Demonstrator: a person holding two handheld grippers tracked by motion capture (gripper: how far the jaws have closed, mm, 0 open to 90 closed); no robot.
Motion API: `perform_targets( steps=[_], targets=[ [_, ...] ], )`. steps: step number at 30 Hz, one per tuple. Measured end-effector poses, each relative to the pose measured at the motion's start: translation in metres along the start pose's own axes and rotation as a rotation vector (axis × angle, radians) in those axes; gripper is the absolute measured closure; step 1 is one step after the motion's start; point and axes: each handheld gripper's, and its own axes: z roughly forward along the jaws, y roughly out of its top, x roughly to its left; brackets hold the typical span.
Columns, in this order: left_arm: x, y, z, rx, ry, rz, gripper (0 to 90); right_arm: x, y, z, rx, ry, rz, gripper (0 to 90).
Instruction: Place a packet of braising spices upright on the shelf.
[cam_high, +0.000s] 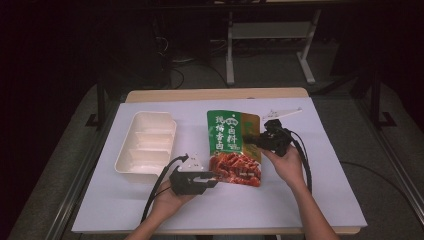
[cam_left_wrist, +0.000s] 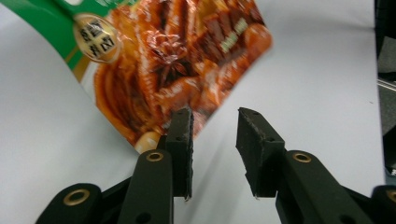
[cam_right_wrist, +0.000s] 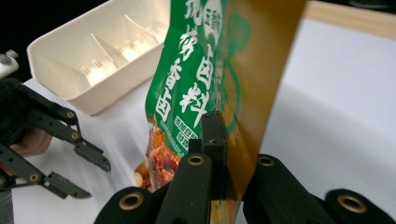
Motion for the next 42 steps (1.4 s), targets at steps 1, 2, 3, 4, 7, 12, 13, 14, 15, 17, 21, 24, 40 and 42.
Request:
perform_targets(
  steps=[1, 2, 3, 4, 7, 12, 13, 14, 15, 17, 21, 24, 40, 42],
  targets=[
    [-0.001, -0.002, -0.001, -0.003, -0.002, -0.001, 64.7, 0.003, 0.003, 0.000, -0.001, -0.004, -0.011, 89.8],
    [-0.001, -0.003, -0.003, -0.006, -0.004, 0.001, 64.3, 0.006, 0.006, 0.001, -0.001, -0.005, -0.018, 89.9],
    [-0.002, -0.005, -0.004, -0.005, -0.002, 0.003, 64.0, 0.008, 0.008, 0.002, -0.004, 0.001, -0.025, 89.8],
    [-0.003, -0.006, -0.006, -0.008, 0.000, 0.008, 63.4, 0.010, 0.011, 0.002, -0.006, 0.003, -0.033, 89.9],
    [-0.005, -0.011, -0.011, -0.016, 0.000, 0.008, 62.9, 0.016, 0.017, 0.004, -0.004, 0.003, -0.049, 89.9],
    [-0.008, -0.018, -0.018, -0.023, -0.003, 0.007, 61.2, 0.023, 0.024, 0.005, -0.014, 0.011, -0.067, 90.0],
    [-0.009, -0.019, -0.019, -0.024, -0.003, 0.009, 60.8, 0.024, 0.025, 0.005, -0.018, 0.013, -0.071, 90.0],
    [-0.009, -0.020, -0.020, -0.029, -0.003, 0.008, 60.6, 0.026, 0.027, 0.005, -0.022, 0.017, -0.073, 90.0],
    [-0.010, -0.021, -0.021, -0.031, -0.002, 0.008, 60.4, 0.027, 0.029, 0.005, -0.028, 0.024, -0.075, 90.0],
    [-0.011, -0.023, -0.023, -0.035, -0.003, 0.007, 60.0, 0.031, 0.033, 0.004, -0.031, 0.027, -0.082, 90.0],
    [-0.012, -0.026, -0.026, -0.032, -0.001, 0.009, 58.4, 0.039, 0.042, 0.004, -0.037, 0.024, -0.106, 90.0],
    [-0.012, -0.030, -0.029, -0.037, 0.007, 0.009, 57.3, 0.042, 0.048, 0.005, -0.046, 0.020, -0.116, 90.0],
    [-0.014, -0.039, -0.036, -0.057, 0.019, 0.025, 50.9, 0.052, 0.077, 0.019, -0.072, 0.043, -0.123, 90.0],
    [-0.015, -0.039, -0.036, -0.060, 0.019, 0.025, 50.6, 0.053, 0.080, 0.021, -0.075, 0.046, -0.130, 90.0]
  ],
)
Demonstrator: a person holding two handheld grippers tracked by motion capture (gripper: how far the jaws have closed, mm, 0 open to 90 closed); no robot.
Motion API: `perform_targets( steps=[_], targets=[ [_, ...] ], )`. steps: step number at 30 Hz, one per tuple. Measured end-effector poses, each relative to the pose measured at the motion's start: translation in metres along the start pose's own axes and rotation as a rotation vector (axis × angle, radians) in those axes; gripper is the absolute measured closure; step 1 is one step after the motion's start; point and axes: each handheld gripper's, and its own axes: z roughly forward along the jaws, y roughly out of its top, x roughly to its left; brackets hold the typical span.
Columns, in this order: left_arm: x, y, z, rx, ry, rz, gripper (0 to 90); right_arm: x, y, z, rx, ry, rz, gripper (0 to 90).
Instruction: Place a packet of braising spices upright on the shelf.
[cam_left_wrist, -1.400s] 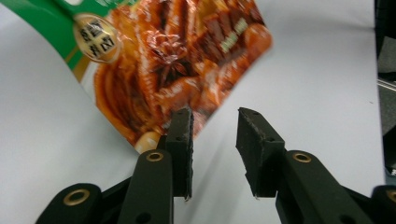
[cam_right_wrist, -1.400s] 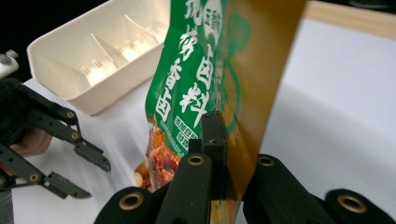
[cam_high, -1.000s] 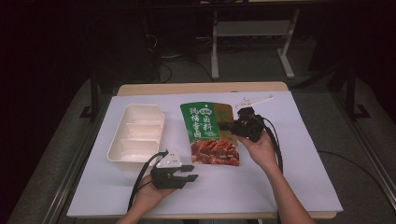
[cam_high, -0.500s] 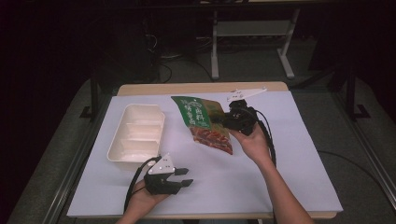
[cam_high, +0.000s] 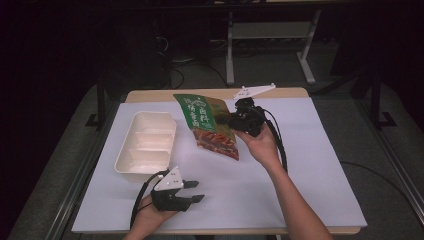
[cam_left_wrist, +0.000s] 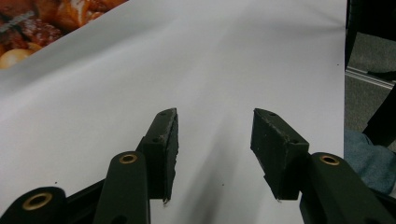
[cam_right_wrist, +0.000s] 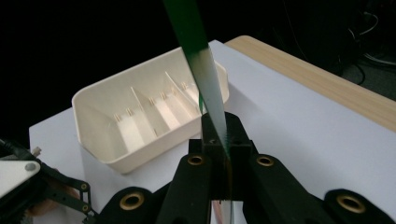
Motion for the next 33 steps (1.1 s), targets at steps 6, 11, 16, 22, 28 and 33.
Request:
perform_targets(
  steps=[6, 11, 16, 22, 28, 33],
  targets=[
    [0.000, -0.002, -0.002, -0.016, 0.004, 0.008, 49.1, 0.006, 0.013, 0.008, -0.009, 0.020, -0.012, 90.0],
    [0.000, -0.003, -0.003, -0.024, -0.002, 0.012, 48.1, 0.014, 0.027, 0.018, -0.020, 0.039, -0.034, 90.0],
    [0.000, -0.005, -0.004, -0.025, -0.003, 0.012, 46.9, 0.019, 0.037, 0.031, -0.029, 0.062, -0.041, 90.0],
    [0.001, -0.006, -0.005, -0.032, -0.001, 0.009, 45.9, 0.024, 0.045, 0.042, -0.036, 0.079, -0.046, 90.0],
    [0.002, -0.007, -0.005, -0.026, 0.004, 0.013, 44.0, 0.027, 0.054, 0.059, -0.031, 0.103, -0.050, 90.0],
    [0.002, -0.008, -0.007, -0.035, 0.011, 0.006, 43.2, 0.030, 0.059, 0.070, -0.036, 0.120, -0.053, 90.0]
  ],
)
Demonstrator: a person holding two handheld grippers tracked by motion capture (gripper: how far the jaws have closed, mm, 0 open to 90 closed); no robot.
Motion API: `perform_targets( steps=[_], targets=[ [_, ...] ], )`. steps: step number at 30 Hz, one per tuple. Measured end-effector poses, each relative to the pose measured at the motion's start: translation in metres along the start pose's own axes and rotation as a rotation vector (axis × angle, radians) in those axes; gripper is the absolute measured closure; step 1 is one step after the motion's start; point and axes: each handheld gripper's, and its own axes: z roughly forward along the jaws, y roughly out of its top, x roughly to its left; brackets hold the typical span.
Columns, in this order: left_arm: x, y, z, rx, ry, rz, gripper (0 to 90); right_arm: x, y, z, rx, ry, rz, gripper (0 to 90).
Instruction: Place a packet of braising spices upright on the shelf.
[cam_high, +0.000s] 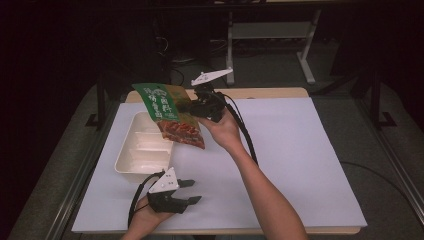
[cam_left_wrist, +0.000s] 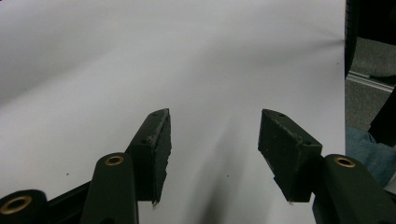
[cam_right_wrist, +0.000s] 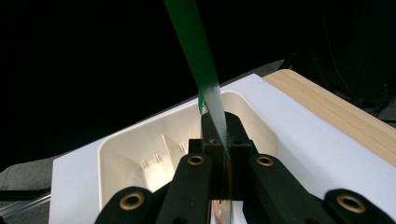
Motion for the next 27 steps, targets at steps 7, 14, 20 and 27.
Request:
perform_targets(
  steps=[7, 14, 20, 27],
  targets=[
    [0.001, -0.001, -0.001, 0.008, 0.003, 0.007, 42.2, 0.005, 0.008, 0.017, 0.005, 0.023, -0.007, 90.0],
    [-0.001, -0.002, 0.002, 0.023, 0.004, 0.015, 40.5, 0.007, 0.011, 0.032, -0.010, 0.038, -0.001, 90.0],
    [-0.001, -0.002, 0.001, 0.019, 0.007, 0.018, 40.3, 0.008, 0.009, 0.047, -0.007, 0.054, 0.013, 90.0],
    [0.000, -0.003, 0.002, 0.019, 0.005, 0.021, 40.3, 0.011, 0.009, 0.063, 0.000, 0.055, 0.015, 90.0]
  ],
)
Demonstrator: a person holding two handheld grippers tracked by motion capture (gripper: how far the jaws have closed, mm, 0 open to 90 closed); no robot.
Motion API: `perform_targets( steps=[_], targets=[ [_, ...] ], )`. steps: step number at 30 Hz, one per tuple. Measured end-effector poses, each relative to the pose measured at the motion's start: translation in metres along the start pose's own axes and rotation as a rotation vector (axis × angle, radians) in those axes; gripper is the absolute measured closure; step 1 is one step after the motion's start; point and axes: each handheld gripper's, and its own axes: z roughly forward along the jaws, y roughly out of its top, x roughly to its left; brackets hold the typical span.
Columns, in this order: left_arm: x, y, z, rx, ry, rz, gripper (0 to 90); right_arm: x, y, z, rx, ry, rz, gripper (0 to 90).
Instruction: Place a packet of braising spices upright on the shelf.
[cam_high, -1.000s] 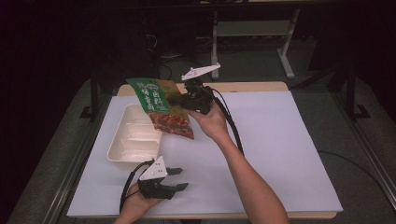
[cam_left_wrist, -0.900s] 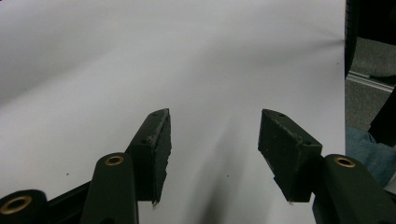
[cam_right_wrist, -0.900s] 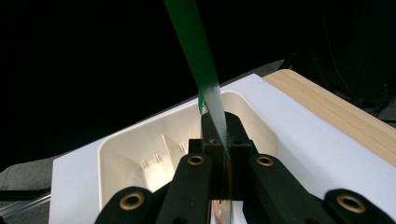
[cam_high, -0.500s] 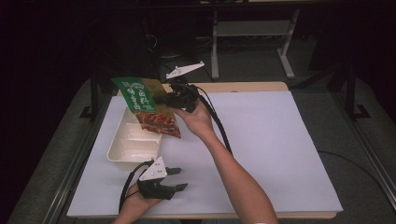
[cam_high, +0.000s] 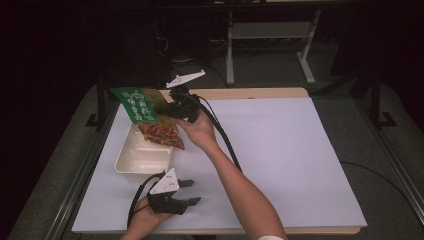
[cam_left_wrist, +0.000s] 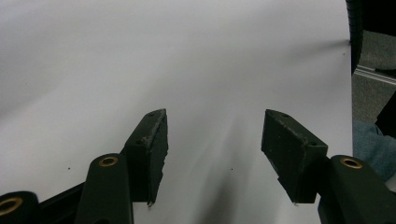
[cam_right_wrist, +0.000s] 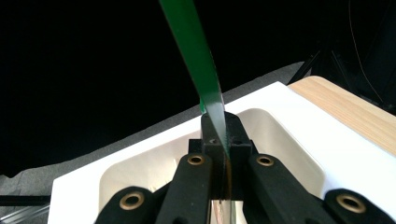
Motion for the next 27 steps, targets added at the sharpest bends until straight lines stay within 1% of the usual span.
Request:
perform_targets(
  steps=[3, 5, 9, 10, 11, 13, 14, 17, 18, 23, 27],
  targets=[
    [0.000, 0.000, 0.000, -0.003, -0.003, -0.002, 39.8, 0.001, 0.002, 0.010, -0.004, 0.002, 0.009, 90.0],
    [0.001, -0.001, 0.000, -0.002, -0.003, -0.002, 39.4, 0.002, 0.003, 0.014, -0.011, 0.004, 0.005, 90.0],
    [0.001, -0.001, -0.001, -0.006, -0.002, -0.004, 39.4, 0.001, 0.003, 0.023, -0.013, 0.012, 0.014, 90.0],
    [0.001, -0.001, -0.001, -0.006, -0.002, -0.004, 39.4, 0.001, 0.003, 0.023, -0.013, 0.012, 0.014, 90.0],
    [0.001, -0.001, -0.001, -0.009, -0.002, -0.005, 39.5, 0.000, 0.001, 0.027, -0.011, 0.013, 0.020, 90.0],
    [0.001, -0.001, -0.001, -0.008, -0.002, -0.005, 39.5, 0.000, 0.000, 0.030, -0.008, 0.013, 0.028, 90.0],
    [0.002, -0.001, -0.001, -0.006, -0.001, 0.001, 39.5, -0.002, -0.002, 0.034, -0.006, 0.012, 0.034, 90.0],
    [0.002, -0.001, -0.001, -0.005, -0.001, 0.001, 39.4, -0.003, -0.004, 0.038, -0.006, 0.013, 0.044, 90.0],
    [0.002, -0.001, -0.001, -0.005, 0.000, 0.002, 39.4, -0.005, -0.006, 0.041, -0.013, 0.010, 0.057, 90.0],
    [0.002, -0.001, -0.001, 0.000, 0.002, 0.005, 39.4, -0.009, -0.010, 0.047, -0.010, 0.003, 0.076, 90.0],
    [0.002, -0.001, -0.001, -0.004, 0.001, -0.002, 39.3, -0.015, -0.017, 0.050, -0.002, -0.007, 0.089, 90.0]
  ],
)
